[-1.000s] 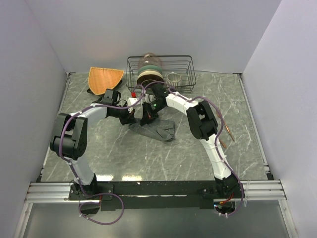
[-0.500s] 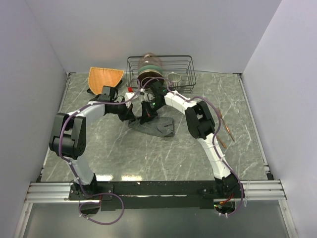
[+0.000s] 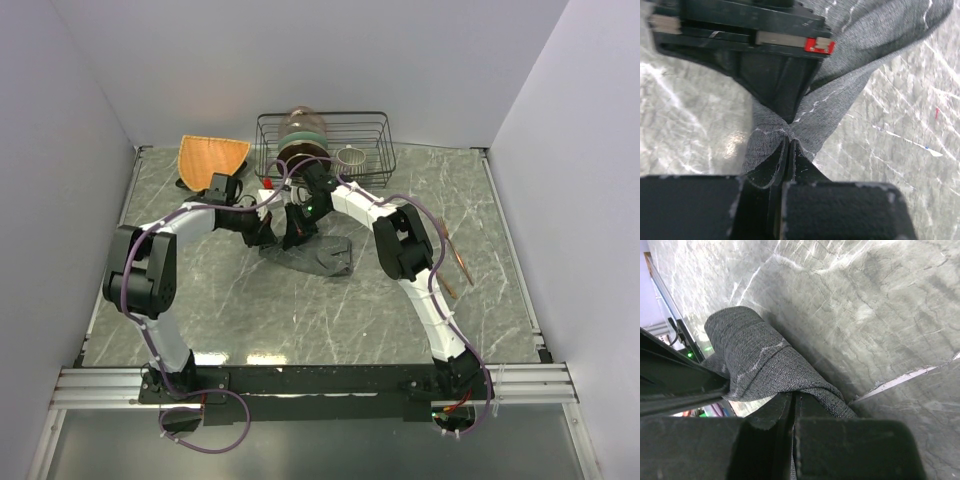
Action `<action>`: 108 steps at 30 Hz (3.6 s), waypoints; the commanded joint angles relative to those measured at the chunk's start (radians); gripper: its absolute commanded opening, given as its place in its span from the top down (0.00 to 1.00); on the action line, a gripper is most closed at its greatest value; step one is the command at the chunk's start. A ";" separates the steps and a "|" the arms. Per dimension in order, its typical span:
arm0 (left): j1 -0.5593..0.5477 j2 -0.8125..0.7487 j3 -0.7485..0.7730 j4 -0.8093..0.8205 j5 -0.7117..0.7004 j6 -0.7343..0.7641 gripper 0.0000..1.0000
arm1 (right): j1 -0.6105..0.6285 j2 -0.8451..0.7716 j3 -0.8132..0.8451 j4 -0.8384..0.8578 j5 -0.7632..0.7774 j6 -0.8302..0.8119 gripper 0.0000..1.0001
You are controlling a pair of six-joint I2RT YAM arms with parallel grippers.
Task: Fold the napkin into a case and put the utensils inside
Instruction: Grasp the top corner of the smaller rectangle folded napkin from the folded napkin, then smooth out the smaller rectangle-folded napkin at the center of the board.
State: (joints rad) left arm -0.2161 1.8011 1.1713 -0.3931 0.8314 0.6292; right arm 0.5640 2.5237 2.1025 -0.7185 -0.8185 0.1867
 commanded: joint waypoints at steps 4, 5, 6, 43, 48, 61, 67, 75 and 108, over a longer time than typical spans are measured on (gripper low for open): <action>-0.019 0.024 -0.013 -0.046 -0.005 0.096 0.99 | 0.005 -0.019 0.031 0.085 -0.027 0.059 1.00; -0.020 0.026 -0.015 -0.046 -0.009 0.099 0.99 | 0.005 -0.020 0.034 0.094 -0.040 0.074 0.98; -0.022 0.027 -0.016 -0.043 -0.026 0.101 0.99 | 0.004 -0.020 0.037 0.109 -0.051 0.082 0.98; -0.011 0.208 0.088 -0.230 -0.218 0.218 0.99 | -0.050 -0.112 0.053 0.124 -0.068 0.088 0.44; -0.011 0.210 0.090 -0.242 -0.195 0.225 0.99 | -0.095 -0.236 -0.038 -0.025 -0.041 -0.064 0.33; -0.008 0.191 0.068 -0.231 -0.164 0.233 0.99 | -0.105 -0.312 -0.206 -0.272 0.031 -0.427 0.17; -0.005 0.195 0.073 -0.230 -0.163 0.227 0.99 | -0.067 -0.332 -0.243 -0.263 0.099 -0.500 0.19; -0.002 0.196 0.073 -0.227 -0.160 0.225 0.99 | -0.023 -0.336 -0.266 -0.282 0.196 -0.607 0.50; 0.017 0.080 0.016 -0.107 -0.115 0.159 0.78 | -0.023 -0.040 0.065 -0.297 0.418 -0.636 0.87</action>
State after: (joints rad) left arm -0.2062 1.9293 1.2366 -0.5213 0.7776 0.7887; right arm 0.5388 2.4451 2.1571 -1.0332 -0.4465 -0.4213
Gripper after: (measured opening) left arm 0.150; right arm 0.132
